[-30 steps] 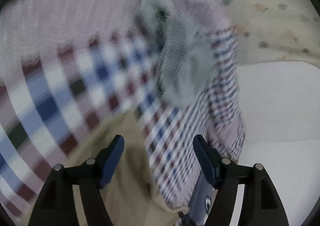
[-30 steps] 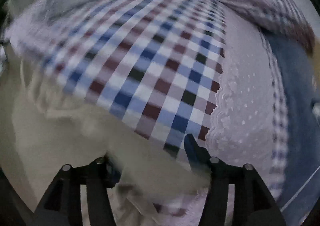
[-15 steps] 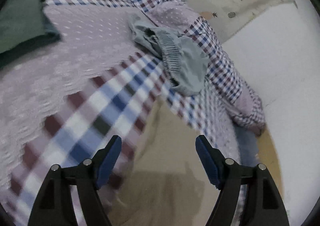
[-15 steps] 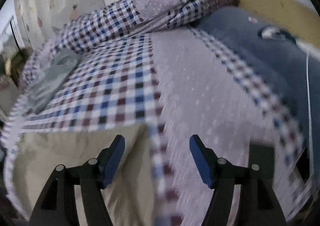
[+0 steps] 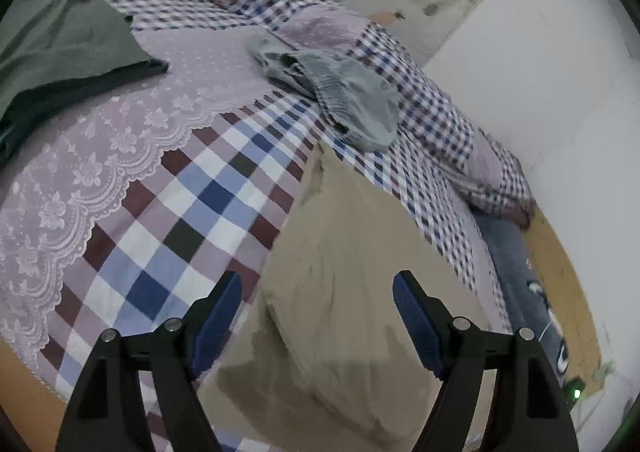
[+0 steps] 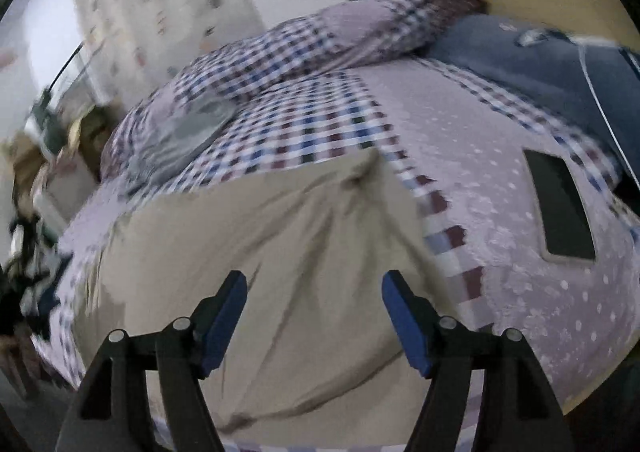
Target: Fold clothes
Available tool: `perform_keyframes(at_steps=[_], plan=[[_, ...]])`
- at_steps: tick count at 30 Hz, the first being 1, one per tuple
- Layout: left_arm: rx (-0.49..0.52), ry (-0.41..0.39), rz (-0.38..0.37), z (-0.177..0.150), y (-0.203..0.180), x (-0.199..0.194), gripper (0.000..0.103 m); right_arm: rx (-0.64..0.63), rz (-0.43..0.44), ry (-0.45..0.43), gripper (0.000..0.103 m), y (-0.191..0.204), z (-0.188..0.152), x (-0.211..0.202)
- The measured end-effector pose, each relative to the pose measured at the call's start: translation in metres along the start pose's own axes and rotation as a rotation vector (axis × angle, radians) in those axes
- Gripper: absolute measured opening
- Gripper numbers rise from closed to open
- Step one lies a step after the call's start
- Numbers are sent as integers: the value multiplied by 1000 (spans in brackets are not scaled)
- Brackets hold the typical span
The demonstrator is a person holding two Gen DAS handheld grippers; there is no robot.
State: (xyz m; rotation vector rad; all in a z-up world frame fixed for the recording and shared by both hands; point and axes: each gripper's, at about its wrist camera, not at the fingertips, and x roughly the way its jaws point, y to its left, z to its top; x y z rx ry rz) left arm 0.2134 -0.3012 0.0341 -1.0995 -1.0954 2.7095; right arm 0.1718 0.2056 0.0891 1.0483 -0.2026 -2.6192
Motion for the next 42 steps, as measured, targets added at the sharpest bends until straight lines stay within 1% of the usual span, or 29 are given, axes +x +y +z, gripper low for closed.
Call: perform_keyframes(at_steps=[3, 4, 5, 8, 11, 14, 17, 19, 23, 24, 27, 29, 31, 33, 35, 37, 39, 42], plan=[[-19, 19, 12, -11, 9, -4, 82, -29, 38, 62, 74, 8, -8, 14], [-26, 25, 16, -15, 13, -6, 81, -45, 32, 91, 74, 10, -12, 20], [-35, 32, 21, -19, 16, -7, 82, -62, 8, 108, 74, 12, -15, 23], [-95, 52, 30, -25, 32, -11, 81, -119, -123, 140, 74, 16, -23, 29], [-144, 83, 18, -33, 44, -7, 81, -131, -176, 111, 74, 20, -25, 22], [-188, 117, 1, -42, 53, 0, 81, -153, -197, 57, 76, 27, -27, 11], [-232, 150, -16, -52, 62, 7, 82, -191, -175, 2, 77, 40, -25, 0], [-258, 170, -26, -57, 67, 11, 81, -208, -146, -21, 77, 49, -27, -5], [-263, 157, -42, -62, 68, 11, 81, -218, -107, -2, 78, 62, -31, -4], [-287, 158, -58, -64, 70, 10, 81, -222, -100, 7, 78, 66, -33, -2], [-393, 177, -141, -78, 79, 8, 82, -256, -77, 11, 78, 78, -37, -1], [-404, 197, -161, -86, 78, 9, 82, -268, -57, -6, 78, 86, -41, -4], [-392, 191, -174, -85, 76, 9, 82, -271, -25, -18, 78, 95, -48, -7], [-413, 178, -197, -84, 79, 9, 82, -259, 24, -19, 78, 103, -52, -8], [-425, 149, -205, -82, 83, 3, 82, -270, 55, -25, 78, 113, -56, -9], [-424, 124, -217, -78, 85, -3, 82, -303, 76, -34, 78, 126, -60, -9], [-423, 107, -253, -76, 86, -7, 82, -347, 96, -42, 78, 142, -64, -9], [-408, 120, -288, -73, 83, -6, 82, -426, 125, -53, 78, 169, -71, -7]])
